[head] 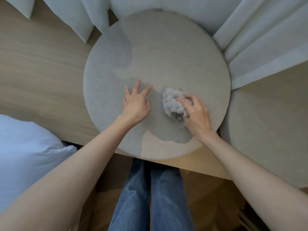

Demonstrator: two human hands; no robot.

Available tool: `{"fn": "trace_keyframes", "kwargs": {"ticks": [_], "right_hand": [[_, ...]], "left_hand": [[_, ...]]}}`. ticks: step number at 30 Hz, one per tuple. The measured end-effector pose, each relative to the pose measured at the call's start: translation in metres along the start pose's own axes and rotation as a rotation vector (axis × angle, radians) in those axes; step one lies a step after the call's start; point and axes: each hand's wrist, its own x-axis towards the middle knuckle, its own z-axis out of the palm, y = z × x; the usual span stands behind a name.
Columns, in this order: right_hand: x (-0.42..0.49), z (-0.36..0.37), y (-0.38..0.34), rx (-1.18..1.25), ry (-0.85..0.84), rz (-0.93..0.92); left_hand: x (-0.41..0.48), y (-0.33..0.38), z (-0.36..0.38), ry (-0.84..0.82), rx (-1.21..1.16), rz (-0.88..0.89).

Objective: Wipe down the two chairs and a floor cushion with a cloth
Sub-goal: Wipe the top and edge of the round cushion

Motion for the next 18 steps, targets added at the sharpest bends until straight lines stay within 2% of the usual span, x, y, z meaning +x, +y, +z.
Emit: {"fn": "trace_keyframes", "kwargs": {"ticks": [2,4,11,13,15,17,18], "right_hand": [[0.025,-0.023,0.002,0.032,0.171,0.062],[0.061,-0.045,0.004,0.031,0.260,0.091],[0.212,-0.068,0.011,-0.157,0.232,0.015],[0.239,-0.058,0.012,-0.232,0.143,0.041],[0.256,-0.042,0.013,-0.294,-0.087,0.060],[0.263,-0.026,0.017,-0.244,-0.274,0.095],[0.265,-0.020,0.020,-0.190,-0.297,0.107]], "left_hand": [[0.010,0.006,-0.005,-0.006,-0.017,-0.021],[0.023,0.013,-0.011,-0.017,-0.051,-0.048],[0.080,0.033,-0.024,-0.004,-0.183,-0.101],[0.088,0.037,-0.022,-0.028,-0.183,-0.128],[0.089,0.040,-0.018,-0.039,-0.129,-0.137],[0.089,0.041,-0.014,-0.022,-0.100,-0.142],[0.089,0.042,-0.013,-0.014,-0.092,-0.145]]}}
